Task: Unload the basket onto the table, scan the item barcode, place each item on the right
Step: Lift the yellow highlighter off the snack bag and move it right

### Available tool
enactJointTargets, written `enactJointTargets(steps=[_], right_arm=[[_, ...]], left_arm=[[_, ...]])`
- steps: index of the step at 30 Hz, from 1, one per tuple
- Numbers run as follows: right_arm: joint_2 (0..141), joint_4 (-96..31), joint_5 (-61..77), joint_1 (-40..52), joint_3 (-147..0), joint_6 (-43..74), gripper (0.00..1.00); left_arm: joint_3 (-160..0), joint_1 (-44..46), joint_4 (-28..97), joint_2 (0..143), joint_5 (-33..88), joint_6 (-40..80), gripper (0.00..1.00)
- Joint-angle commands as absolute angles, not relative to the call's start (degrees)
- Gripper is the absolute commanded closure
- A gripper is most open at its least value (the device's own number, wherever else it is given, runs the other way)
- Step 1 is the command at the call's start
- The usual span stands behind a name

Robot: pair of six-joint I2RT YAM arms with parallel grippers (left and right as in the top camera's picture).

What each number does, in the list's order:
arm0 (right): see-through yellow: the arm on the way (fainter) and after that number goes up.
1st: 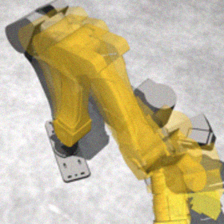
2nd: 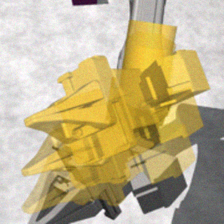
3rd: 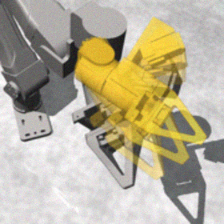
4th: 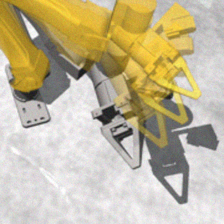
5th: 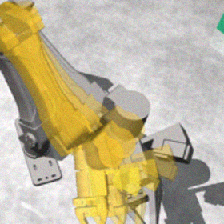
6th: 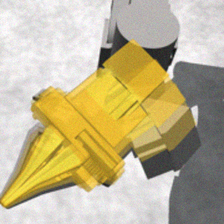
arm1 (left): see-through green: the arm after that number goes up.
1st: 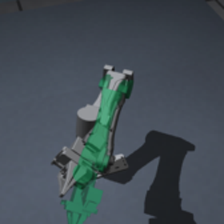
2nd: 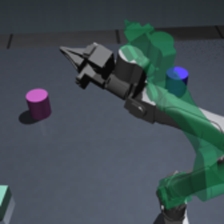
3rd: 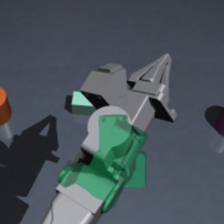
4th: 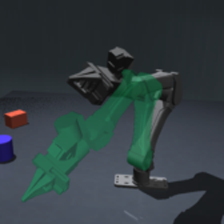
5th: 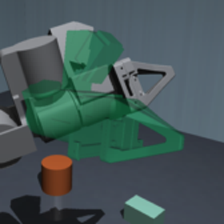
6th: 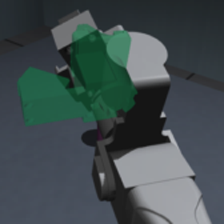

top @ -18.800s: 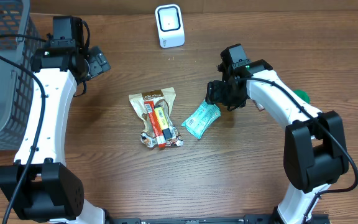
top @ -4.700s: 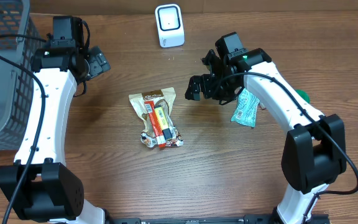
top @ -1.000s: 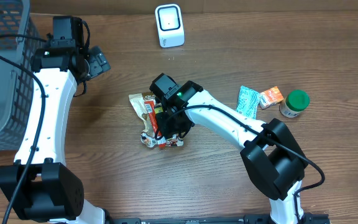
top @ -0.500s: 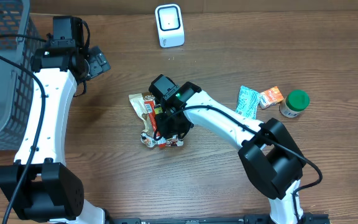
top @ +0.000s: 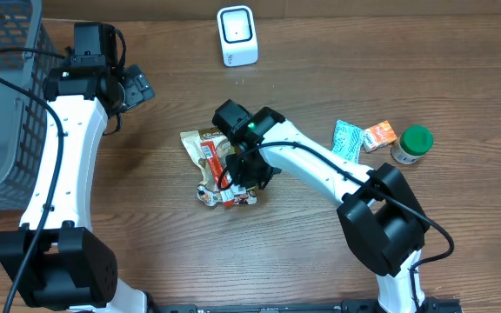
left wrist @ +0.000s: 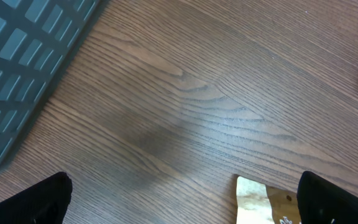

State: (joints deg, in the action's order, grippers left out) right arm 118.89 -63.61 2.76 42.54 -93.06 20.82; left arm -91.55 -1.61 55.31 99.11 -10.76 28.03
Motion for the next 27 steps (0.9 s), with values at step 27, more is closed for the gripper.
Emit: enactJointTargets(steps=[27], right_arm=[[117.14, -51.79, -19.9, 41.3, -79.57, 21.26, 0.72]], left_arm=[[-91.9, -1.8, 55.27, 98.61, -10.9, 26.81, 0.0]])
